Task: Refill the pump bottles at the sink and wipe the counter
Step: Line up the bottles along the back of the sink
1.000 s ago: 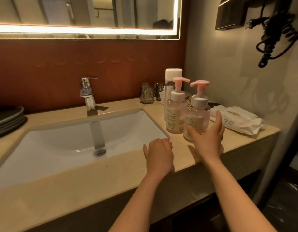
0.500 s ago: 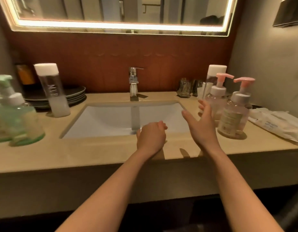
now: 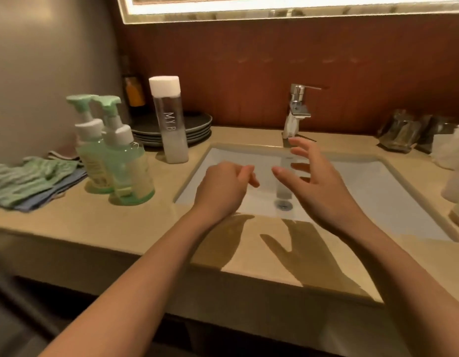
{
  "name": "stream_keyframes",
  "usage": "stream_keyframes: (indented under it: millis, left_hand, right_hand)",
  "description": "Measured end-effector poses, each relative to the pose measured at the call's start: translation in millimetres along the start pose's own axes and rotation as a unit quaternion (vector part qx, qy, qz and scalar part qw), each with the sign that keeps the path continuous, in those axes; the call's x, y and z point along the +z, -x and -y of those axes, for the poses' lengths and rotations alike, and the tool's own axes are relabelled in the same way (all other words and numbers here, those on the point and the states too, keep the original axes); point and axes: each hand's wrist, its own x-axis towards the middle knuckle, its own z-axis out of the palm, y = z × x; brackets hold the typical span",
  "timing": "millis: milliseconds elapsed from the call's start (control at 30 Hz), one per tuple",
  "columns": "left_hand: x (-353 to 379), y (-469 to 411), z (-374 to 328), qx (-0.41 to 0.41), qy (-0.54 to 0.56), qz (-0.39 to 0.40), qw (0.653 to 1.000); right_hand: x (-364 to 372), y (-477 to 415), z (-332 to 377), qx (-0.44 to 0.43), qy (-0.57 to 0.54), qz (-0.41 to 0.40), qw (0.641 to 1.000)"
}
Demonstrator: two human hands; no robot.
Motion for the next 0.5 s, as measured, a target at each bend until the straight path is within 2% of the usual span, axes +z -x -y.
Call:
stream_keyframes:
  millis: [200,333,500]
  left_hand:
    - [-29.0,-41.6,28.1,-0.043,-0.007,-0.035,0.998]
    - [-53.3,-56.8,39.1,-0.068,-0.007,-0.04,0.997]
    - [-92.1,-50.1,46.9,-0.144,0.019,-0.022,0.989]
  right_hand:
    - [29.4,-69.2,13.1,-0.061,0.008,0.092,0.994]
    - [56.5,-109.4,31.3,-0.07,-0.028,0.156,0.985]
    - [88.5,-138.7,72.5,-0.06,-0.072,0.226,0.97]
